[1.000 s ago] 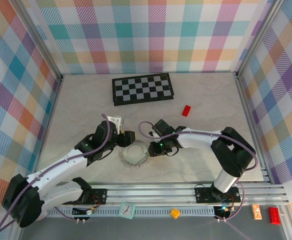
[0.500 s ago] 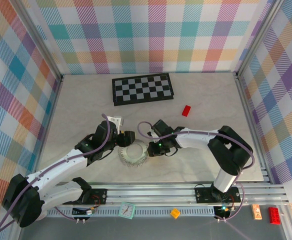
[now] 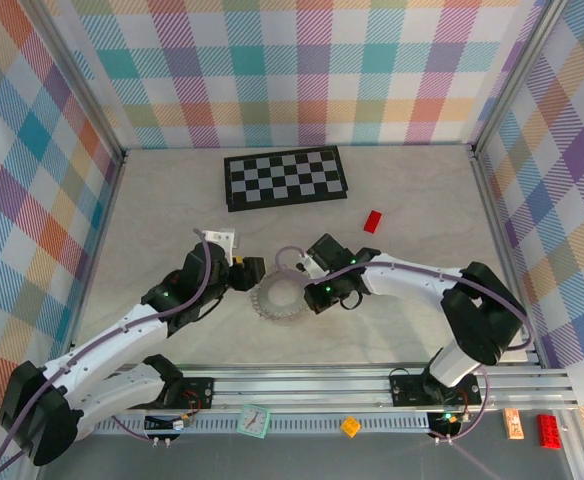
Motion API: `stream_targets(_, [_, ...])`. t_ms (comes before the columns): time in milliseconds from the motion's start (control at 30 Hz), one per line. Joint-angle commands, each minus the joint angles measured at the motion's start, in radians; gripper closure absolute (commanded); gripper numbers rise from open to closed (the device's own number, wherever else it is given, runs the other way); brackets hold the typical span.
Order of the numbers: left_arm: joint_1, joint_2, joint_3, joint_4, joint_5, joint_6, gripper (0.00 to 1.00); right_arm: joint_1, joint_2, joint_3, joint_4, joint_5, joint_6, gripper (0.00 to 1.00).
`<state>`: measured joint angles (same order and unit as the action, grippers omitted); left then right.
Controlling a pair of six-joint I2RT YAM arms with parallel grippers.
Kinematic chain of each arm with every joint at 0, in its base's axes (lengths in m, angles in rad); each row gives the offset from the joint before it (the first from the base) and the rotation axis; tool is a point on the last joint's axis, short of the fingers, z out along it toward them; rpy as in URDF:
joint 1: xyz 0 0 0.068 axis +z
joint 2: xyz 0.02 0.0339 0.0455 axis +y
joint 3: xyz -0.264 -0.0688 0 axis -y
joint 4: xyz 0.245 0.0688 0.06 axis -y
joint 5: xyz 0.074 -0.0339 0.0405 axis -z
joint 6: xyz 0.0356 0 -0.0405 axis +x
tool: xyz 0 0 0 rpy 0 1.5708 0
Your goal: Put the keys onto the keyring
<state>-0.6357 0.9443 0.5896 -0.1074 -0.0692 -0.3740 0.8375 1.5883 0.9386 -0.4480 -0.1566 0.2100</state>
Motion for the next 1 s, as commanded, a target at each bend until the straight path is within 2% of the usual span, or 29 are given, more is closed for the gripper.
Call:
stream_targets(0, [0.008,-0.018,-0.015,-0.044,-0.046,0.017,0.37,0.016,0.033,0.028,-0.031,-0.013,-0.076,1.0])
stream_targets(400, [0.008,-0.054,-0.04,-0.046,-0.091,0.01,0.37,0.064,0.109,0.041,0.037,0.024,-0.118,1.0])
stream_targets(533, [0.008,-0.065,-0.043,-0.049,-0.101,0.008,0.37,0.069,0.122,0.048,0.046,0.02,-0.118,0.95])
stream_targets(667, [0.008,-0.071,-0.05,-0.046,-0.107,0.009,0.37,0.072,0.121,0.049,0.055,0.017,-0.111,0.8])
stream_targets(967, [0.008,-0.058,-0.053,-0.041,-0.099,0.007,0.37,0.075,0.139,0.063,0.065,0.02,-0.098,0.79])
